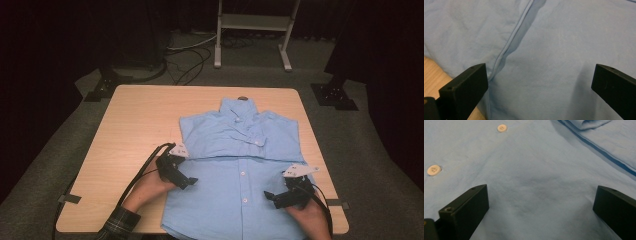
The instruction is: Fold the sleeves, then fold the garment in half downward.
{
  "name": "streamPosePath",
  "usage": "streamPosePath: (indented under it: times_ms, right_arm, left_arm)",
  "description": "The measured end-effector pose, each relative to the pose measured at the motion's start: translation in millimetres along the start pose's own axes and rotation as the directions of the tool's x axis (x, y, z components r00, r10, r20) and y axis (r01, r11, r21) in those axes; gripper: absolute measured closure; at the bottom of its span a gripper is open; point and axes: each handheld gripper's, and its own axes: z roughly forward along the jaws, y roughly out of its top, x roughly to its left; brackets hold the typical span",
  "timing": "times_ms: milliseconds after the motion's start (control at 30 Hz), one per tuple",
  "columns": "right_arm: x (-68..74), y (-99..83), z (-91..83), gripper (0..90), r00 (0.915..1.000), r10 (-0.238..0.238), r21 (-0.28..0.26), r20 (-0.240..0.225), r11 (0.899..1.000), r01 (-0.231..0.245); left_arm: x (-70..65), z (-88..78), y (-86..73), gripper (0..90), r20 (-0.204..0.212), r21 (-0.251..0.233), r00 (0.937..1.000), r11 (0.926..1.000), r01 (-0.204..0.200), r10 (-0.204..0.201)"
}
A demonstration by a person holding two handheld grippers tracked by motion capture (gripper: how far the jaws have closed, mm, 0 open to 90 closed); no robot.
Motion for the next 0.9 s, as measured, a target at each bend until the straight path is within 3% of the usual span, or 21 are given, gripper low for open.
streamPosePath:
  times_ms: [67,300,667,733,800,900]
  right_arm:
    - [0.0,0.0,0.0,0.0,1.0,0.0,0.001,0.0,1.0,0.0]
    - [-0.4,-0.2,-1.0,0.0,0.9996,0.012,-0.008,0.026,1.0,-0.011]
    - [-15.7,13.6,-9.5,0.0,0.994,0.093,-0.029,0.059,0.995,-0.091]
    - [-14.1,17.1,-7.4,0.0,0.9918,0.069,-0.006,0.107,0.998,-0.069]
    - [-14.8,18.9,-7.1,0.0,0.993,0.069,0.004,0.096,0.998,-0.07]
    - [-20.2,20.5,-11.0,0.0,0.9923,0.074,-0.04,0.099,0.997,-0.07]
  left_arm:
    - [-4.0,2.9,-0.8,0.0,-0.009,0.006,0.9997,0.9997,-0.023,0.023]
    - [-4.5,2.9,-2.0,0.0,-0.011,-0.004,0.9997,0.9997,-0.023,0.023]
    - [-4.5,3.0,-2.7,0.0,-0.012,-0.011,0.9997,0.9997,-0.023,0.023]
    - [-4.5,3.0,-2.4,0.0,-0.013,-0.008,0.9997,0.9997,-0.023,0.023]
    - [-4.7,3.1,-2.0,0.0,-0.013,-0.005,0.9997,0.9998,-0.02,0.02]
    - [-4.6,3.1,-1.5,0.0,-0.013,-0.001,0.9997,0.9998,-0.021,0.021]
